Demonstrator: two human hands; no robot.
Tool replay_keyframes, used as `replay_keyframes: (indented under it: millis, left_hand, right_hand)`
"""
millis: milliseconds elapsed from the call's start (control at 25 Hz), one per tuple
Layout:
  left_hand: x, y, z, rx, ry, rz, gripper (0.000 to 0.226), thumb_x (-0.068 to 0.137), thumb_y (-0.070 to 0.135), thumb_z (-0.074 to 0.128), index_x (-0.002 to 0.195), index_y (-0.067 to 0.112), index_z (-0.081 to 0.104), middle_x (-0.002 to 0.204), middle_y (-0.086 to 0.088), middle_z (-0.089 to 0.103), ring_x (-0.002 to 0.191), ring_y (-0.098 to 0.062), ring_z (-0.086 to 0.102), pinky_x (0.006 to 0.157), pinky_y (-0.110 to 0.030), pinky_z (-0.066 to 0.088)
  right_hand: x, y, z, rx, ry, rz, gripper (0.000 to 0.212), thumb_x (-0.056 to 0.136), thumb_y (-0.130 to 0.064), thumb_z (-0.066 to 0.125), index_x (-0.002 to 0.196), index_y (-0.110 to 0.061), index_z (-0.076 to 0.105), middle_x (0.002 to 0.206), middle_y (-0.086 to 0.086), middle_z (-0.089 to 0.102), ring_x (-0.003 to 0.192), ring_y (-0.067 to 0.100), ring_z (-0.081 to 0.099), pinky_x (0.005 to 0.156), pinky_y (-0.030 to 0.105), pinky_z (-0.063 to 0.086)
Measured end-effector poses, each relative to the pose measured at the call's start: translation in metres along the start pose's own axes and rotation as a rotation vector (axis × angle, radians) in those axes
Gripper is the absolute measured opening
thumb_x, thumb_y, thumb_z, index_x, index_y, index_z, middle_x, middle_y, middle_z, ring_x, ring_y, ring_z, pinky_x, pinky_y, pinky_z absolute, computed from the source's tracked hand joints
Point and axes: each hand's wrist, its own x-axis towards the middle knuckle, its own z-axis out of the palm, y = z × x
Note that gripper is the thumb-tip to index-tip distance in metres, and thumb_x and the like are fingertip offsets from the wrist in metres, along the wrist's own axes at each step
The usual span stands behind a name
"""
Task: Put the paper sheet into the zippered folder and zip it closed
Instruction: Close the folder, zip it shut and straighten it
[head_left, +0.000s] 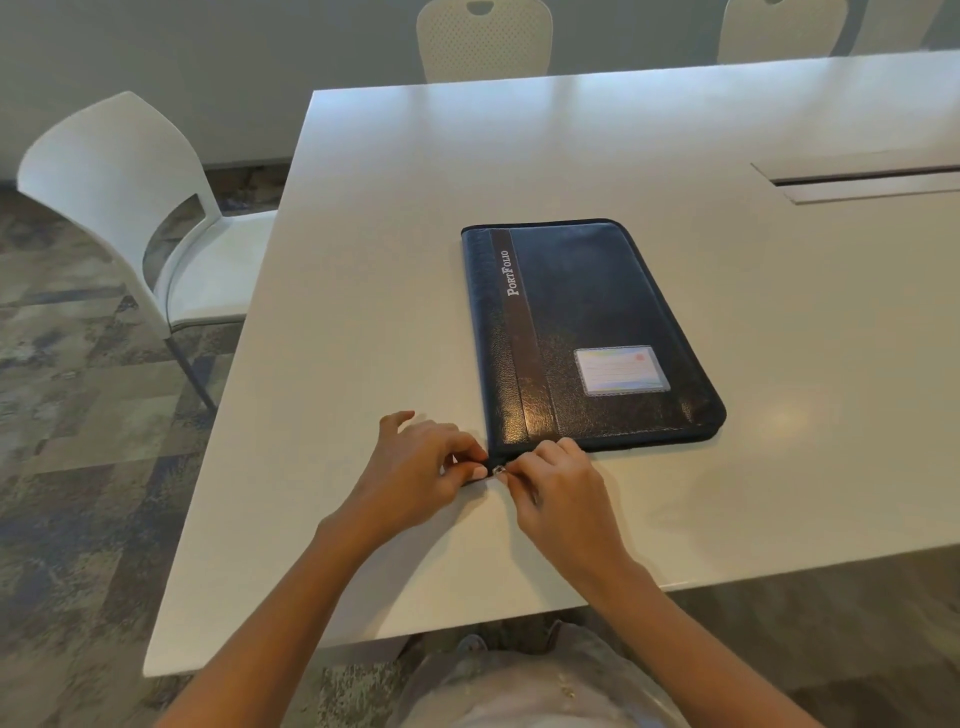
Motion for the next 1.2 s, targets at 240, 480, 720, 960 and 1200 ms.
replay_keyframes:
  millis: [240,480,720,960,1200]
  left_hand:
    - [0.003,0.011,0.002,0.105,-0.021,0.011,0.013,0.092,0.036,0.061,0.099,0.033,0.071,0.092,0.015,0.067,0.085,-0.004,0.054,0.111,-0.042,0.016]
    - [0.004,0.012,0.0,0.138,-0.045,0.004,0.013,0.091,0.036,0.062,0.1,0.033,0.071,0.093,0.016,0.068,0.089,-0.003,0.054,0.112,-0.041,0.015]
    - [0.003,0.007,-0.007,0.193,-0.068,-0.004,0.011,0.09,0.034,0.063,0.098,0.034,0.071,0.092,0.017,0.067,0.087,-0.003,0.054,0.111,-0.041,0.016]
    - [0.023,0.013,-0.031,0.212,-0.323,0.018,0.022,0.086,0.052,0.062,0.097,0.035,0.069,0.09,0.022,0.065,0.087,0.003,0.057,0.101,-0.036,0.036]
    - [0.112,0.058,-0.021,-0.003,-0.07,0.253,0.028,0.091,0.041,0.06,0.104,0.018,0.07,0.096,0.006,0.069,0.086,-0.007,0.06,0.083,-0.032,0.053]
  right_hand:
    - [-0.004,0.02,-0.009,-0.001,0.058,0.101,0.01,0.083,-0.018,0.072,0.076,-0.011,0.072,0.069,0.001,0.065,0.067,0.012,0.049,0.058,0.022,0.039]
    - [-0.011,0.078,-0.041,-0.112,0.166,0.264,0.011,0.082,-0.014,0.072,0.075,-0.007,0.069,0.068,0.005,0.062,0.065,0.017,0.048,0.056,0.027,0.035]
    - [-0.015,0.153,-0.085,-0.188,0.271,0.432,0.011,0.087,-0.01,0.065,0.086,-0.002,0.074,0.078,0.015,0.07,0.068,0.02,0.05,0.06,0.024,0.034]
    - [-0.01,0.174,-0.093,-0.065,0.255,0.357,0.012,0.086,-0.007,0.066,0.094,-0.004,0.074,0.087,0.013,0.073,0.076,0.022,0.06,0.069,0.029,0.046]
    - [-0.01,0.186,-0.097,0.12,0.238,0.323,0.014,0.084,-0.005,0.068,0.096,-0.006,0.074,0.09,0.008,0.071,0.081,0.02,0.061,0.07,0.016,0.043]
